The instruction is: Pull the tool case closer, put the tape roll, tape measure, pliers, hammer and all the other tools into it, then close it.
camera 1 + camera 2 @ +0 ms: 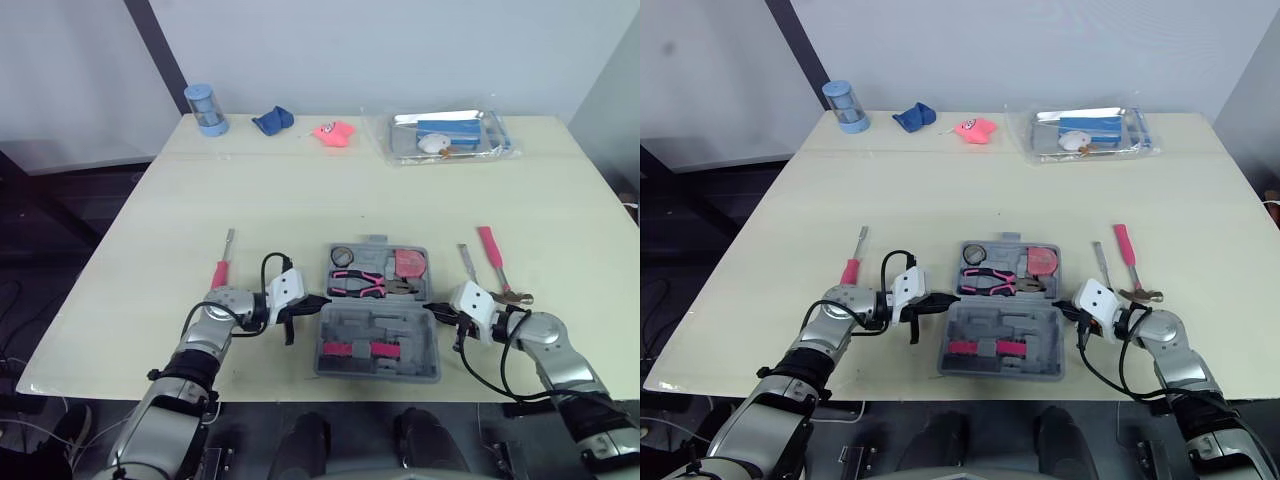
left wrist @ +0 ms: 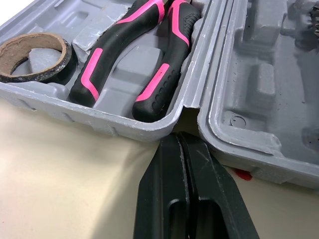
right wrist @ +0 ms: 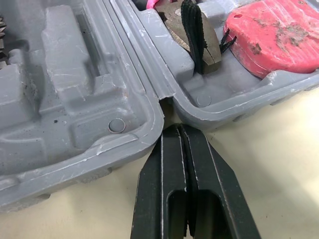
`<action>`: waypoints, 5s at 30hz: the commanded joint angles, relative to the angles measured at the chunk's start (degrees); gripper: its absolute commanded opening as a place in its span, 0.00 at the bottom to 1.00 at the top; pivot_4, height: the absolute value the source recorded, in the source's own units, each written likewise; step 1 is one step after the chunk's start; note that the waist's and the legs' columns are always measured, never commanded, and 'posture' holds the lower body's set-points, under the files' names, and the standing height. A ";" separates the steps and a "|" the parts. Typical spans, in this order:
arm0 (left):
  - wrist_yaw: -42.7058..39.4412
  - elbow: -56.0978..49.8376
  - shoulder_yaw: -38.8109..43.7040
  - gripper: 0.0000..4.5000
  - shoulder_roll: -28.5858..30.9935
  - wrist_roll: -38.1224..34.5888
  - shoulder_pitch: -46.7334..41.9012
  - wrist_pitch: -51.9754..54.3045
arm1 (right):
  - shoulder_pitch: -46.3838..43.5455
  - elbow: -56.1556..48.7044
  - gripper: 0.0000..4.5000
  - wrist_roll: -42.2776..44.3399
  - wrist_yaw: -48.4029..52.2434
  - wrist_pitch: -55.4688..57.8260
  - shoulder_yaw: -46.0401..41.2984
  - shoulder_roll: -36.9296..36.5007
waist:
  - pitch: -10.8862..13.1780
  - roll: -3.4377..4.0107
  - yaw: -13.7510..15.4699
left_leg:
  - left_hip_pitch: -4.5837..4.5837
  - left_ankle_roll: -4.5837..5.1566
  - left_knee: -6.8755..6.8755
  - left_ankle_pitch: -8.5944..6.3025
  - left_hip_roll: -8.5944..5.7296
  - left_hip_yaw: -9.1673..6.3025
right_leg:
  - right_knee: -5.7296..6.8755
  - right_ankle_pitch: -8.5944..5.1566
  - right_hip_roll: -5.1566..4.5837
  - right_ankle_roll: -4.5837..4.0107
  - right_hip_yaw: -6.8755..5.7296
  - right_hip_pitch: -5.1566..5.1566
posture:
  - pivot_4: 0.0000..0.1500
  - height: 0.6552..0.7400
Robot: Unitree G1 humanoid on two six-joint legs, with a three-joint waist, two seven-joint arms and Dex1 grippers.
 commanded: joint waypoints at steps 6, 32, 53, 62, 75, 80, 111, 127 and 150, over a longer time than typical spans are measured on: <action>1.28 0.26 -0.63 0.00 -0.11 1.40 0.26 1.09 | -2.31 -0.70 0.00 0.32 -0.60 -2.07 0.93 1.97 | 0.00 0.00 0.00 | 0.00 0.00 0.00 0.00 0.00 0.00 | 0.02 0.00 0.00 0.00 0.00 0.00 | 1.00 1.00; 1.62 -1.56 0.59 0.00 1.36 0.64 1.66 1.82 | -3.30 -1.08 0.00 0.42 0.52 -1.37 2.32 3.64 | 0.00 0.01 -0.53 | 0.01 0.00 -0.01 0.00 0.00 -0.03 | 0.06 -0.01 0.01 -0.01 0.00 -0.03 | 1.00 1.00; 1.69 -11.11 1.86 0.00 2.81 -0.63 6.94 7.08 | -3.45 -0.57 0.00 -0.16 0.35 -1.54 2.89 4.24 | 0.01 0.02 -1.45 | 0.00 0.00 -0.05 0.00 0.00 -0.05 | 0.04 -0.01 0.01 -0.02 -0.01 -0.04 | 1.00 1.00; 2.45 -13.34 1.81 0.00 2.89 -1.00 8.45 8.45 | -3.86 -0.02 0.00 -0.24 0.44 -1.71 3.00 4.43 | 0.01 0.02 -1.44 | 0.00 0.00 -0.06 0.00 0.00 -0.05 | 0.03 -0.01 0.01 -0.02 0.00 -0.05 | 1.00 1.00; 1.93 -14.17 2.65 0.00 3.84 -1.97 9.33 8.78 | -0.88 -1.38 0.00 1.15 0.82 -0.67 0.39 1.09 | 0.01 0.02 -1.25 | -0.02 0.00 -0.06 0.00 0.00 -0.05 | 0.00 -0.01 0.00 -0.02 0.00 -0.04 | 1.00 1.00; 1.72 -17.73 3.70 0.00 5.11 -3.80 11.65 10.20 | 1.60 -3.84 0.00 3.62 0.64 0.61 -2.03 -0.90 | 0.02 0.03 -1.22 | -0.07 0.00 -0.08 0.00 0.00 -0.05 | -0.09 -0.01 -0.01 -0.01 -0.01 -0.04 | 1.00 1.00; 17.70 -33.99 42.49 1.00 3.39 -28.70 46.49 22.57 | 38.37 -11.04 0.50 26.33 -3.07 -1.02 -40.76 -1.90 | 0.07 0.05 0.21 | -0.14 0.00 -0.28 -0.02 0.08 0.12 | -0.61 -0.02 -0.07 0.00 0.05 0.01 | 1.00 1.00; 17.51 -36.76 41.98 1.00 3.19 -29.22 46.57 23.84 | 39.18 -18.49 0.98 27.54 -5.57 2.80 -41.13 -2.21 | 0.05 0.06 0.22 | -0.13 -0.01 -0.29 -0.03 0.07 0.21 | -0.66 -0.01 -0.07 0.01 0.12 0.02 | 1.00 1.00; -2.98 -49.87 28.66 1.00 15.56 -33.04 31.85 28.47 | 20.91 -27.90 0.98 20.62 -18.45 21.93 -23.51 -1.50 | 0.06 0.12 0.15 | -0.16 -0.01 -0.28 -0.02 0.08 0.20 | -0.65 0.01 -0.04 0.01 0.12 -0.02 | 1.00 1.00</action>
